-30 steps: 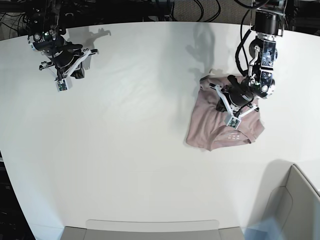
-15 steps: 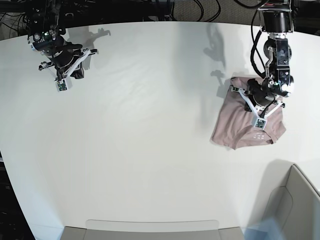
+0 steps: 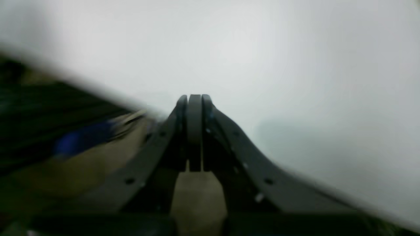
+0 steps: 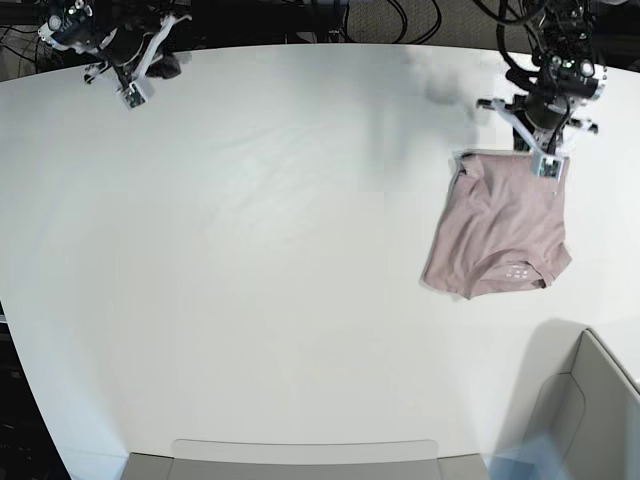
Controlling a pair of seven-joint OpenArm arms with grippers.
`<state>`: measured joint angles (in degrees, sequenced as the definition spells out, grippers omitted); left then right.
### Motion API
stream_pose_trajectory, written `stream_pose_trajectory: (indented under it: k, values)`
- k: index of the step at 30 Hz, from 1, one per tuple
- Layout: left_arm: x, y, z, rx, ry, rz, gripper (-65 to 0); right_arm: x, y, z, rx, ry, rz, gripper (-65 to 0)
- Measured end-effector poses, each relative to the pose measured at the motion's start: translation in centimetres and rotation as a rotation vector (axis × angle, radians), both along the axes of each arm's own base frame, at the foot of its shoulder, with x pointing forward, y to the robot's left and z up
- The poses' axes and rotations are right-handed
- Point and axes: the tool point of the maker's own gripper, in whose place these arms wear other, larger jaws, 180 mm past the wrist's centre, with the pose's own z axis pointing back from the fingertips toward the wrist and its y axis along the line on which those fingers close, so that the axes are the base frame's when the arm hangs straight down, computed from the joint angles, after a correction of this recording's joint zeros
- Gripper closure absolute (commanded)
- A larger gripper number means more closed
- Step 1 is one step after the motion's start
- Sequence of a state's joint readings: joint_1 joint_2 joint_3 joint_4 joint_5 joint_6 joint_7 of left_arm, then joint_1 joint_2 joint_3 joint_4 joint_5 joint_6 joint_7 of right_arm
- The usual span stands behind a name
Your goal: Fold the T-shirt properly
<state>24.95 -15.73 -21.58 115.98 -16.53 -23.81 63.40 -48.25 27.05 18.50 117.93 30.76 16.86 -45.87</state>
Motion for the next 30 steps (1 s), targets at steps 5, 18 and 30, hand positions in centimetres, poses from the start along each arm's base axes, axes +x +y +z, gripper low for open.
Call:
stream_pose_trajectory:
  k: [5, 18, 30]
  values:
    - [-6.5, 4.1, -0.3, 0.046, 0.029, 0.166, 0.0, -6.9, -1.6, -0.7, -0.041, 0.184, 0.067, -0.4]
    - [-20.5, -0.1, -10.2, -0.081, 0.455, 0.205, 0.0, -20.2, -0.3, -7.5, -0.211, 0.493, 0.481, -0.4]
    - [-23.9, -5.7, -23.5, -0.19, 0.601, 0.132, 0.0, -20.7, -5.1, -19.7, -0.321, 0.609, 0.652, -0.4]
